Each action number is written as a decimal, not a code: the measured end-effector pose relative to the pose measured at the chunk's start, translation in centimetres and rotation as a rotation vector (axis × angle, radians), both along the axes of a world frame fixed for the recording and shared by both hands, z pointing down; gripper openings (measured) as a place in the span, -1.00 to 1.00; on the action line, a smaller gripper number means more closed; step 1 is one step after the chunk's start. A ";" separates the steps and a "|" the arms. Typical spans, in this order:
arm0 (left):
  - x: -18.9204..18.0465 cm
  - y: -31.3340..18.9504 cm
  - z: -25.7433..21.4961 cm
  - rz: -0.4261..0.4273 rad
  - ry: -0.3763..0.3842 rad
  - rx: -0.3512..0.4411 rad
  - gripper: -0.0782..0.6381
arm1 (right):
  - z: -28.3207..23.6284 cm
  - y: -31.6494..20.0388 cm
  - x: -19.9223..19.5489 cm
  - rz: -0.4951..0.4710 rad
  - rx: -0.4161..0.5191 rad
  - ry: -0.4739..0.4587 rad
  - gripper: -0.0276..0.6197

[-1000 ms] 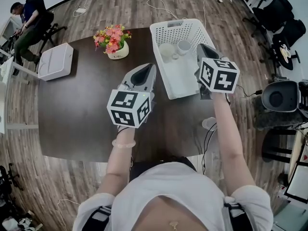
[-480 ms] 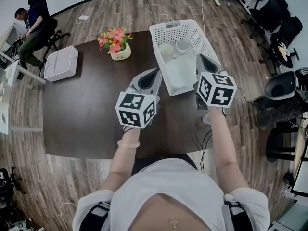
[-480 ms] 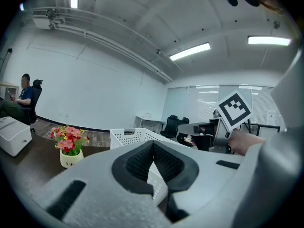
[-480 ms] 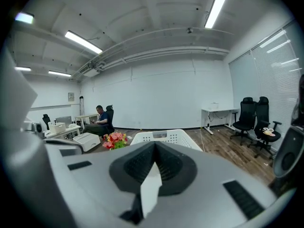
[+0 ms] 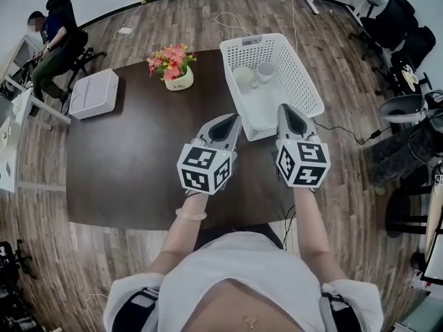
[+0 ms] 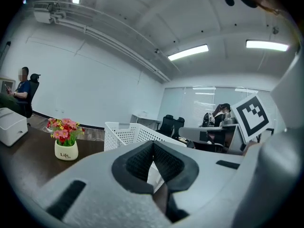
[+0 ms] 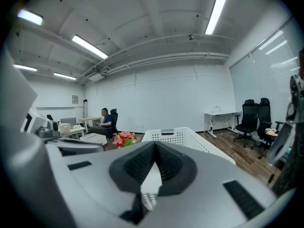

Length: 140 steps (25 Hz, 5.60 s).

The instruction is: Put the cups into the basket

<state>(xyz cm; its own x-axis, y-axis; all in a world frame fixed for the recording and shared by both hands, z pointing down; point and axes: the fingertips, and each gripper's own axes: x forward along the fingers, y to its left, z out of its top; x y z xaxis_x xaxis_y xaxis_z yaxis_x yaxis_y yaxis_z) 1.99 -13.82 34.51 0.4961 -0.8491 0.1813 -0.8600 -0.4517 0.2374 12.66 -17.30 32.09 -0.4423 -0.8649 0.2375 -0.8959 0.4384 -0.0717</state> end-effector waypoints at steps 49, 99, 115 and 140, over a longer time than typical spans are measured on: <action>-1.0 4.6 4.6 -0.030 0.006 0.008 -0.75 | 6.2 7.7 -4.6 -0.017 0.050 -0.013 -0.88; 21.2 2.7 16.2 0.410 -0.061 -0.229 -0.75 | 20.3 10.3 16.3 0.295 -0.331 0.034 0.33; 20.7 2.0 18.2 0.392 -0.081 -0.276 -0.75 | 23.8 10.0 16.6 0.336 -0.445 0.077 0.33; 20.5 2.5 17.3 0.368 -0.058 -0.276 -0.75 | 22.2 9.8 16.6 0.292 -0.435 0.068 0.12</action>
